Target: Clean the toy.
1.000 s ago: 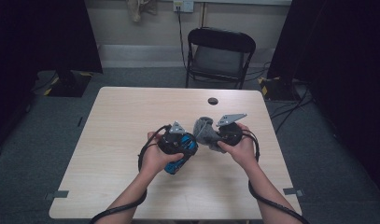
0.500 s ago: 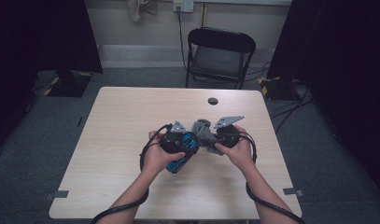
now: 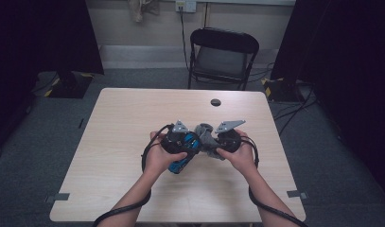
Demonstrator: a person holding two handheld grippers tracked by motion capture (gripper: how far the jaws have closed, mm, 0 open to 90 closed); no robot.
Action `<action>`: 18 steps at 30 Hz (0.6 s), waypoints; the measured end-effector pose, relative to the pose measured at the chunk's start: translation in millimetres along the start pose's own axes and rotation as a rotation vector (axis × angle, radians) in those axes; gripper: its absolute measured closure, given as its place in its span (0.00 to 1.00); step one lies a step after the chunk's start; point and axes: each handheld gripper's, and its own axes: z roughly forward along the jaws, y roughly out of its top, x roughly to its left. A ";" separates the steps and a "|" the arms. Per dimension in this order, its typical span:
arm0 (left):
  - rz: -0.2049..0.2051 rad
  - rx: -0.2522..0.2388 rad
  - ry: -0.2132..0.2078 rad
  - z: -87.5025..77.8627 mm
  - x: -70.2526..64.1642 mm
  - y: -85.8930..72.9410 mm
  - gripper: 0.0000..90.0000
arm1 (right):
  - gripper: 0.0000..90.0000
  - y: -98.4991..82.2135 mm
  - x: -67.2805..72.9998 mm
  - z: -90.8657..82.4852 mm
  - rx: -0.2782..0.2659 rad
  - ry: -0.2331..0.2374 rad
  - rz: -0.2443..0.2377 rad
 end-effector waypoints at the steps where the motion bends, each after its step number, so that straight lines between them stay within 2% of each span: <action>1: 0.000 0.000 0.000 0.0 0.0 0.0 0.28 | 0.81 0.0 0.0 0.0 0.000 0.000 0.000; 14: 0.009 0.003 -0.007 -1.1 -2.2 4.9 0.28 | 0.81 -2.5 0.0 -3.0 0.001 -0.008 -0.006; 18: 0.001 -0.006 -0.014 -2.4 -1.9 5.8 0.28 | 0.81 -3.8 -0.6 -2.4 0.014 -0.005 -0.014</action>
